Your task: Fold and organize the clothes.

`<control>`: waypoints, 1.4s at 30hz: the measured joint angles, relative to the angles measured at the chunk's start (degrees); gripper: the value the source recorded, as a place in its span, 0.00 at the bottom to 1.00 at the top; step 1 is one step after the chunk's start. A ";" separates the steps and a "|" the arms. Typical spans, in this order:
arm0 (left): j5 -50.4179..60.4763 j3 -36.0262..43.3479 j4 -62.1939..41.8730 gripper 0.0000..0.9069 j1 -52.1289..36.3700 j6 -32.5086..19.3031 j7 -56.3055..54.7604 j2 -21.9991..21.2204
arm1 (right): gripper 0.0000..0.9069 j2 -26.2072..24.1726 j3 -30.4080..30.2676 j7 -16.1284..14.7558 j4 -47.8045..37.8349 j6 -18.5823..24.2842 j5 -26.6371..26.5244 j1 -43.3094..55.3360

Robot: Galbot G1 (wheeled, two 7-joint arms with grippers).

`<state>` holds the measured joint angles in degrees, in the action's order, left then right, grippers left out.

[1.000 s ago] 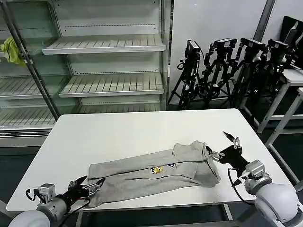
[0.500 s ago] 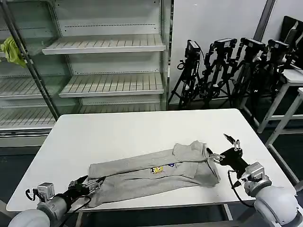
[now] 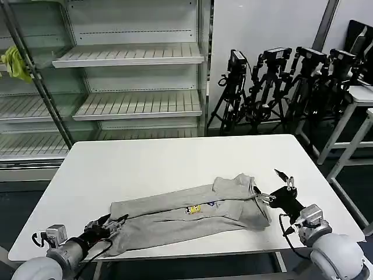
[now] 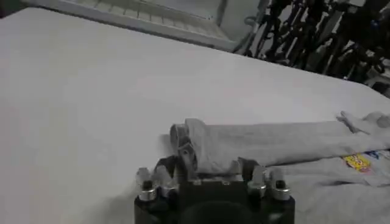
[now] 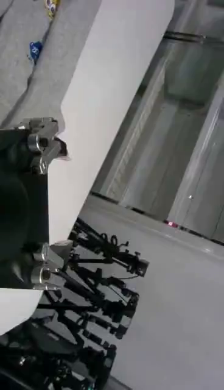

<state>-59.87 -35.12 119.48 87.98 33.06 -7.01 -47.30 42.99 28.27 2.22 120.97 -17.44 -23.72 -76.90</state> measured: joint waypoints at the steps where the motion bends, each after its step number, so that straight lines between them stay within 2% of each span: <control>1: 0.09 0.02 -0.03 0.19 0.03 0.00 0.03 -0.03 | 1.00 0.10 -0.04 -0.02 -0.08 0.06 0.06 -0.07; 11: 1.32 0.48 -0.01 0.09 0.91 -0.01 0.93 -0.40 | 1.00 0.71 -0.13 -0.33 -0.69 0.65 0.66 -0.78; 12: 1.42 0.52 -0.02 0.06 0.93 -0.01 0.95 -0.43 | 1.00 0.74 -0.09 -0.39 -0.74 0.72 0.72 -0.85; 26: 3.04 1.02 -0.01 0.06 0.33 0.00 1.20 -0.84 | 1.00 1.09 0.55 -0.40 -0.73 1.42 1.15 -1.41; 32: 3.15 -0.14 -0.68 0.06 0.31 0.00 1.01 0.68 | 1.00 0.82 1.40 -0.17 -0.58 1.82 0.74 -0.90; 42: 2.17 -6.29 -1.86 0.06 2.73 0.45 0.48 6.24 | 1.00 1.43 0.74 0.07 -0.36 2.35 0.61 1.78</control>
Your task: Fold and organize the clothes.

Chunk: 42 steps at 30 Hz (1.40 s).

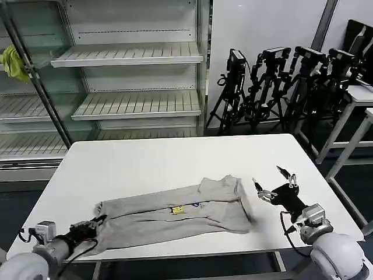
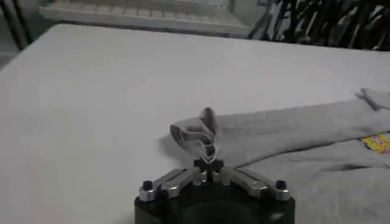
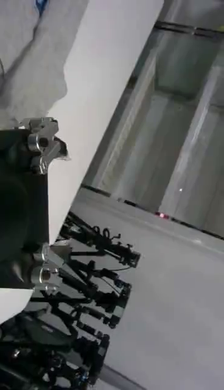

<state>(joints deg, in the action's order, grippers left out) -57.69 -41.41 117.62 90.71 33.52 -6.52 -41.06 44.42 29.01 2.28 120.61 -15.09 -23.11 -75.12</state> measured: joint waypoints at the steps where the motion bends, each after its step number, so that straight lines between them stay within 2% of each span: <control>1: -0.07 -0.79 -0.17 0.06 0.31 0.15 -0.02 0.60 | 1.00 0.05 -0.02 0.01 0.00 0.06 -0.02 0.27; 11: 0.09 -9.25 -1.42 0.06 1.91 -0.01 -0.28 6.61 | 1.00 0.73 -0.28 0.14 -0.67 1.02 -0.08 2.43; 21: -1.82 -11.41 2.31 0.06 1.38 -0.04 -1.74 8.76 | 1.00 0.50 -0.14 0.12 -0.41 1.07 0.18 2.70; 29: -6.75 -7.45 6.00 0.06 -2.34 -0.06 -3.47 8.84 | 1.00 -0.27 0.16 0.68 -0.53 1.40 1.18 1.44; 42: -10.88 5.50 7.16 0.06 -13.52 -0.17 -5.17 6.91 | 1.00 -1.81 1.61 2.18 -0.91 1.32 1.73 -0.72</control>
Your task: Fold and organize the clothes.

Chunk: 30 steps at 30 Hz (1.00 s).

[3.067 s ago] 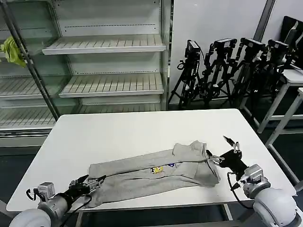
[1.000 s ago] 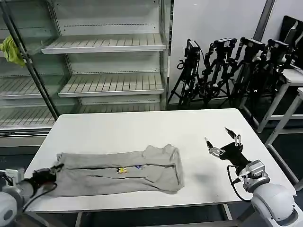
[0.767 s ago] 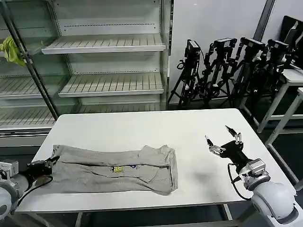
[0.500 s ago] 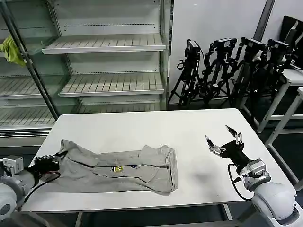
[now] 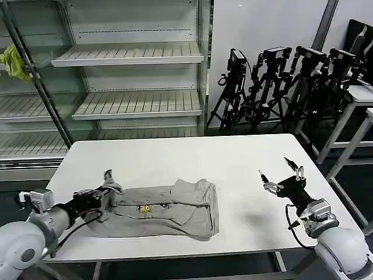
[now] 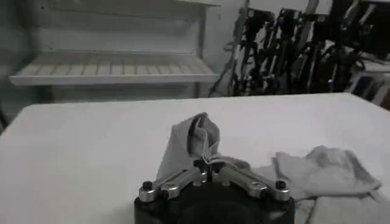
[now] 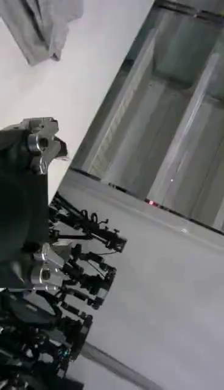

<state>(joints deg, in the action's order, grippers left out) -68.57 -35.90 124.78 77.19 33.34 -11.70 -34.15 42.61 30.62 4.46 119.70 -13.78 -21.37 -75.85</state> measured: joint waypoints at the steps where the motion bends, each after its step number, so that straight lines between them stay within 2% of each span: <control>1: -0.11 1.29 -0.01 0.06 -1.31 0.00 -0.25 -0.25 | 1.00 0.07 0.00 0.02 -0.06 0.00 0.11 -0.19; 15: -1.13 18.24 -0.99 0.06 -17.77 -0.10 -1.87 -3.99 | 1.00 -0.14 1.36 0.81 0.31 -0.04 0.86 -2.60; 30: -0.30 28.94 -0.05 0.06 -26.31 -0.10 -2.72 -9.61 | 1.00 0.34 3.82 0.91 1.64 -0.13 1.46 -5.97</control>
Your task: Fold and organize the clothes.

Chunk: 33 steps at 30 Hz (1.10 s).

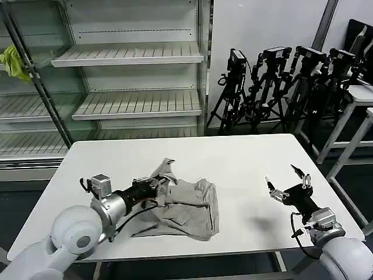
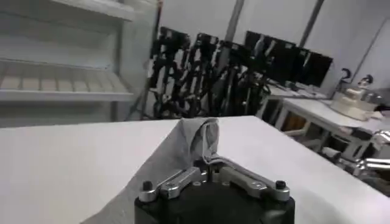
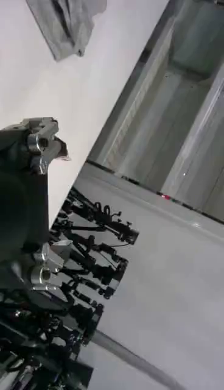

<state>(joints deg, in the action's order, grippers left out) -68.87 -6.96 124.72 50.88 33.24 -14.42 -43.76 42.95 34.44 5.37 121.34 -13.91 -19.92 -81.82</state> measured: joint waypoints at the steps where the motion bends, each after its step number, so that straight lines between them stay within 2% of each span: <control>1: 0.10 0.70 -0.02 0.07 -0.37 0.00 0.02 -0.31 | 1.00 0.04 0.20 0.01 0.05 0.00 0.04 -0.26; 27: 4.71 12.71 -5.31 0.07 -5.88 -0.07 1.22 -6.91 | 1.00 1.94 3.06 -0.10 0.80 0.15 1.33 -4.80; 28: 4.85 12.96 -5.62 0.50 -6.12 -0.08 1.32 -7.14 | 1.00 2.04 3.19 -0.14 0.86 0.18 1.41 -4.96; 29: 5.00 13.23 -5.96 1.00 -6.34 -0.09 1.47 -7.33 | 1.00 2.15 3.30 -0.19 0.90 0.20 1.48 -5.16; 33: 5.84 14.03 -7.13 1.00 -6.87 -0.13 2.08 -7.81 | 1.00 2.57 3.66 -0.31 0.98 0.28 1.68 -5.80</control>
<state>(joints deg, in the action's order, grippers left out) -63.03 7.07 117.60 44.02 33.11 -12.34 -51.57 45.52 38.10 5.06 122.32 -13.62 -18.24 -87.62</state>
